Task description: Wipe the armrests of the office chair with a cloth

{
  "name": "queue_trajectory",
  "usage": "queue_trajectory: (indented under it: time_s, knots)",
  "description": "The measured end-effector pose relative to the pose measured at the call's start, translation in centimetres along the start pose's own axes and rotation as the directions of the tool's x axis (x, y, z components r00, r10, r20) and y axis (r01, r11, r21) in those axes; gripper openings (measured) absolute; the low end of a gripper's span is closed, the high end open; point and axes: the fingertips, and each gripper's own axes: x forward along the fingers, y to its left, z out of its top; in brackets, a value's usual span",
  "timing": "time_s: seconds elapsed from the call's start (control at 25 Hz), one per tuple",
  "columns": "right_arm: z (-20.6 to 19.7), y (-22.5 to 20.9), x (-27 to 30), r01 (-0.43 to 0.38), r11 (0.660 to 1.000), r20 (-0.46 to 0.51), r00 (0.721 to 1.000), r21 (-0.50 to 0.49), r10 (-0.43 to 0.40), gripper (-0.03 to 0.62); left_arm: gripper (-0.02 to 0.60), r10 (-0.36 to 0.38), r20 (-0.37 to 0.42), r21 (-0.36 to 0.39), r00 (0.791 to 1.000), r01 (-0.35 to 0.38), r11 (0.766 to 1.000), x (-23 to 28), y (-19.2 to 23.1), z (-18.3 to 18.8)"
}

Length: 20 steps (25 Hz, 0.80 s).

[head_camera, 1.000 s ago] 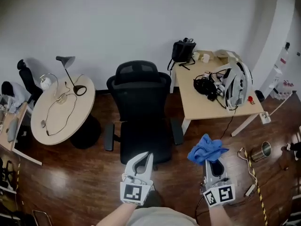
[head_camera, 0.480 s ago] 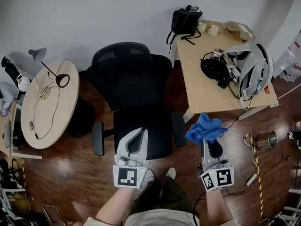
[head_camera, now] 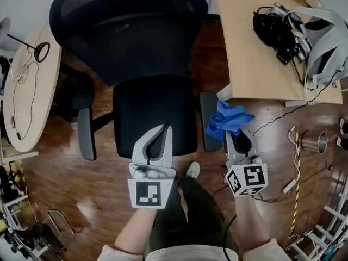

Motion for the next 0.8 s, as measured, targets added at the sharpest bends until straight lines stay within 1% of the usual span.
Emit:
queue_trajectory:
  time_s: [0.08,0.12,0.16,0.24,0.28,0.36,0.44,0.48,0.52,0.6,0.64,0.76,0.8]
  knots:
    - [-3.6,-1.4,4.1,0.026,1.0,-0.105,0.994,0.011,-0.025,0.078,0.066,0.001,-0.001,-0.024,1.0,-0.001,1.0,0.5,-0.6,-1.0]
    - [-5.3,-1.9,6.4,0.029,1.0,-0.164,0.986,0.01,-0.027,0.077,0.067,0.0,0.002,-0.038,1.0,0.0,0.999,0.6,-0.9,-1.3]
    - [-7.0,-2.4,8.5,0.024,1.0,-0.234,0.972,0.008,-0.022,0.077,0.066,0.0,0.003,-0.048,1.0,0.001,0.999,0.7,-1.1,-1.5]
    - [-9.6,-2.9,11.8,0.015,1.0,-0.364,0.931,0.002,-0.013,0.077,0.067,0.001,-0.001,-0.056,1.0,-0.001,0.998,0.5,-1.1,-2.0]
    - [-10.3,-3.1,12.9,0.014,1.0,-0.405,0.914,-0.008,-0.016,0.077,0.066,0.004,-0.006,-0.059,1.0,-0.005,0.998,0.3,-1.1,-2.3]
    - [-11.1,-3.4,13.9,0.014,1.0,-0.456,0.89,-0.027,-0.025,0.077,0.066,0.01,-0.016,-0.061,1.0,-0.011,0.998,-0.2,-0.8,-2.9]
    - [-11.3,-3.2,13.7,0.001,1.0,-0.489,0.872,-0.019,-0.01,0.077,0.066,0.015,-0.017,-0.059,1.0,-0.016,0.998,-0.3,-0.4,-3.3]
    - [-11.1,-2.8,13.2,-0.01,1.0,-0.492,0.87,-0.014,0.001,0.077,0.066,0.02,-0.015,-0.059,1.0,-0.02,0.998,-0.3,-0.3,-3.4]
    - [-10.9,-2.3,12.4,-0.02,1.0,-0.486,0.874,-0.013,0.011,0.077,0.066,0.025,-0.014,-0.059,1.0,-0.026,0.998,-0.4,-0.2,-3.5]
    - [-11.1,-1.2,10.0,-0.036,0.999,-0.455,0.89,-0.016,0.025,0.077,0.066,0.033,-0.011,-0.054,0.999,-0.034,0.998,-0.3,-0.2,-3.6]
    - [-11.5,-0.5,8.5,-0.038,0.999,-0.444,0.896,-0.021,0.025,0.077,0.066,0.035,-0.007,-0.053,0.999,-0.035,0.998,-0.2,-0.3,-3.7]
    - [-12.3,2.0,2.7,-0.033,0.999,-0.437,0.899,-0.019,0.021,0.077,0.067,0.026,-0.002,-0.063,1.0,-0.026,0.998,-0.3,-1.3,-3.8]
    - [-12.6,2.6,1.0,-0.034,0.999,-0.417,0.908,-0.018,0.023,0.077,0.066,0.021,-0.003,-0.065,1.0,-0.021,0.998,-0.5,-1.6,-3.8]
